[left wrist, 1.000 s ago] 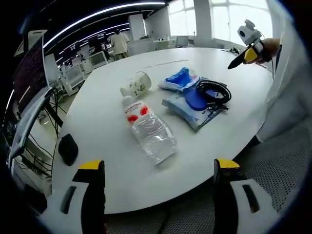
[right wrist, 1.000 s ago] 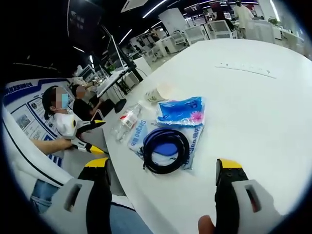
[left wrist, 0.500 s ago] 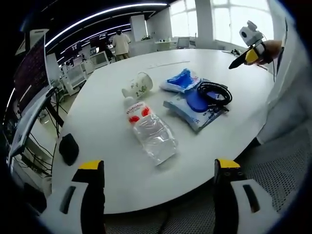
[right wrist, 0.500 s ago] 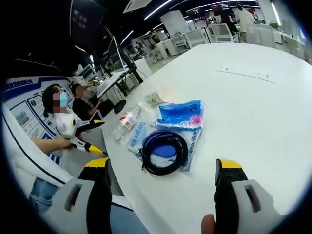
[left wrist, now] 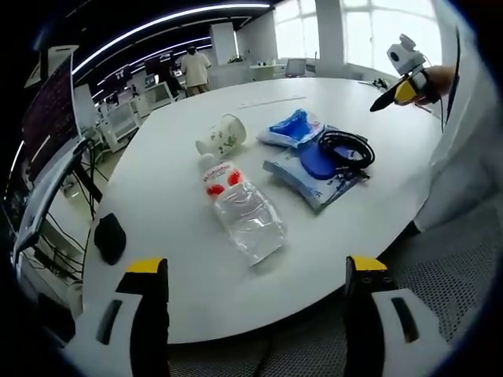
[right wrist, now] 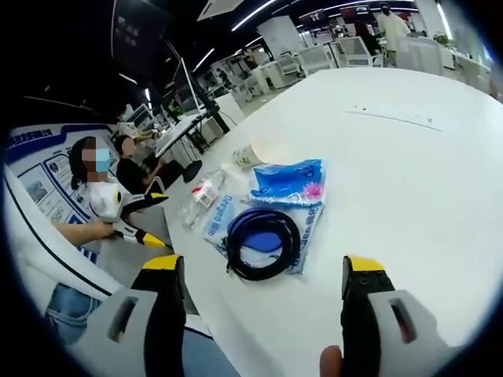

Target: Arrange the tabletop items into an orderly group along one side of the table until the central work area is clear of visible clutter.

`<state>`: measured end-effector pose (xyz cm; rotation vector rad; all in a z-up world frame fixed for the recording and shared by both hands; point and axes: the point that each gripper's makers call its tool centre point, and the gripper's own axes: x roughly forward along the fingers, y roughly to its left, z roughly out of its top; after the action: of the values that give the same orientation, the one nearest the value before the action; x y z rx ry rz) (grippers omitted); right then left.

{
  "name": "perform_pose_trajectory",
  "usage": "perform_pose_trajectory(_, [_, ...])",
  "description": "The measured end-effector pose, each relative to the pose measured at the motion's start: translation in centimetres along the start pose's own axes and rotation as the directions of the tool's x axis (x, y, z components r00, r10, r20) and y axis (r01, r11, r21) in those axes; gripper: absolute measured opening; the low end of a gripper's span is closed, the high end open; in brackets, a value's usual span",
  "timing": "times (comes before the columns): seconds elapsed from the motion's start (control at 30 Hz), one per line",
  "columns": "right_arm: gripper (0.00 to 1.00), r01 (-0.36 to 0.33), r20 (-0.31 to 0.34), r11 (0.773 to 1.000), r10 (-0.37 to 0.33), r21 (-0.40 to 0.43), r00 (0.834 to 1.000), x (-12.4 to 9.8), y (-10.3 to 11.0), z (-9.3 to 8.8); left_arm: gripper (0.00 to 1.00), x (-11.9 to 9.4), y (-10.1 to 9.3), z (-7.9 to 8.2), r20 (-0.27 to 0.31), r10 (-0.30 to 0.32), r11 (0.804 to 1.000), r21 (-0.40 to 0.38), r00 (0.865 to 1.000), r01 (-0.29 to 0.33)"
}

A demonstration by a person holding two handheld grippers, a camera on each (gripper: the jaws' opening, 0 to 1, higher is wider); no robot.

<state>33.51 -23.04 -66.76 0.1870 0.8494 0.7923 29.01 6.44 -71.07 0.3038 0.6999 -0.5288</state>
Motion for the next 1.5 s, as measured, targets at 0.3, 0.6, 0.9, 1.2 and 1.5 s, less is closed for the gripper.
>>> perform_pose_trajectory(0.3, [0.79,-0.003,-0.039,0.991,-0.002,-0.135,0.999,0.3,-0.1,-0.4,0.97,0.1,0.0,0.0,-0.002,0.006,1.000,0.000,1.000,-0.006])
perform_pose_trajectory(0.6, [0.77,-0.037,-0.092,0.960,0.012,-0.279,0.996,1.4,0.9,-1.5,0.96,0.1,-0.1,0.1,0.000,0.005,1.000,-0.009,1.000,-0.005])
perform_pose_trajectory(0.9, [0.78,-0.079,-0.149,0.893,0.014,-0.442,0.989,2.8,1.7,-1.9,0.95,0.1,-0.2,0.0,-0.011,0.000,1.000,-0.005,1.000,0.000])
perform_pose_trajectory(1.2, [0.77,-0.164,-0.201,0.807,0.057,-0.568,0.978,4.9,3.0,-0.9,0.94,0.2,-0.3,-0.1,-0.017,-0.002,1.000,0.004,1.000,0.002])
perform_pose_trajectory(1.5, [0.80,-0.249,-0.338,0.718,0.021,-0.650,0.941,8.3,2.5,-1.7,0.94,0.1,-0.1,-0.1,-0.012,0.003,1.000,0.008,1.000,-0.003])
